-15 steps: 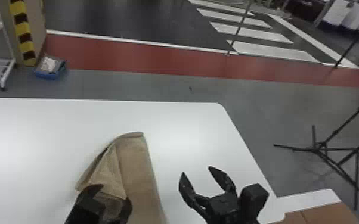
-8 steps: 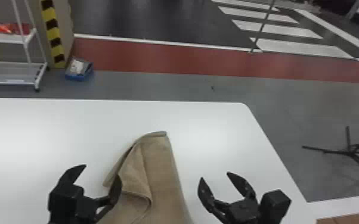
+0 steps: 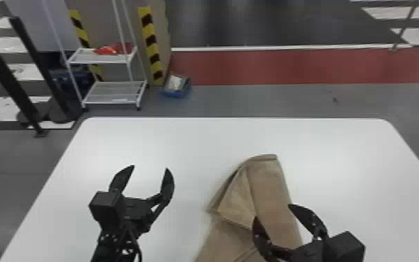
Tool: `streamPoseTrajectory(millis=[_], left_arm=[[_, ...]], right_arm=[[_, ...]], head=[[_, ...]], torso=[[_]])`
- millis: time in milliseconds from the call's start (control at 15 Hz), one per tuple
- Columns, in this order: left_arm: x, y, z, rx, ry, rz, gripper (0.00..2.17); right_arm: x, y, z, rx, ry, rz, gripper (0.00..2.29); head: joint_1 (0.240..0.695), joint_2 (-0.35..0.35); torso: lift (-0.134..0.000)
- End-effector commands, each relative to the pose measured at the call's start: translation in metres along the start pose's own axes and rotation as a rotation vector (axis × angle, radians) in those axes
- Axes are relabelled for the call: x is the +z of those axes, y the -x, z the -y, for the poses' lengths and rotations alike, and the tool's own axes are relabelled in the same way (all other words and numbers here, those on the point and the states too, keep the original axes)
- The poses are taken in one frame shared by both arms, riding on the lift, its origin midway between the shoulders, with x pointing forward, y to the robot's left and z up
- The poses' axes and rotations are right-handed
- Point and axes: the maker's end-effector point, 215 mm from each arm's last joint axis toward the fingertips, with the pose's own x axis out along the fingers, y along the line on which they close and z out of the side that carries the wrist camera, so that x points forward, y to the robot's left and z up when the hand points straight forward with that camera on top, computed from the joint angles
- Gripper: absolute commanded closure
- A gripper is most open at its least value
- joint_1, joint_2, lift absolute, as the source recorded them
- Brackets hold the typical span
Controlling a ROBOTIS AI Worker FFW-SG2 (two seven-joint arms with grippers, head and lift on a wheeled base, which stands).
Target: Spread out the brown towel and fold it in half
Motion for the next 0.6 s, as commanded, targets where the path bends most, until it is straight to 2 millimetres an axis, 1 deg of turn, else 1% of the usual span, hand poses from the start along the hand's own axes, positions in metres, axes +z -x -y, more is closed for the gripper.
streamPoseTrajectory(millis=[0,67,133,267,400,467,533], left_arm=[[0.003,-0.001,-0.021,0.031,0.024,0.014,0.18],[0.003,-0.001,-0.024,0.032,0.024,0.014,0.19],[0.003,-0.001,-0.024,0.031,0.025,0.014,0.19],[0.0,0.0,-0.024,0.027,0.021,0.008,0.19],[-0.005,0.002,-0.022,0.015,0.019,-0.001,0.19],[-0.006,0.003,-0.022,0.015,0.02,-0.004,0.2],[-0.007,0.004,-0.023,0.015,0.019,-0.003,0.2]], right_arm=[[-0.002,-0.022,-0.045,0.081,0.058,-0.006,0.19],[-0.004,-0.028,-0.051,0.082,0.086,-0.011,0.19],[-0.003,-0.037,-0.063,0.095,0.111,-0.008,0.19],[-0.01,-0.054,-0.074,0.104,0.149,-0.023,0.22],[-0.023,-0.074,-0.082,0.115,0.182,-0.051,0.25],[-0.029,-0.08,-0.086,0.128,0.189,-0.062,0.33],[-0.035,-0.086,-0.089,0.138,0.191,-0.073,0.34]], head=[[0.695,0.142],[0.695,0.205],[0.695,0.231],[0.695,0.263],[0.695,0.291],[0.695,0.297],[0.695,0.302]], torso=[[-0.057],[-0.057],[-0.057],[-0.057],[-0.057],[-0.057],[-0.057]])
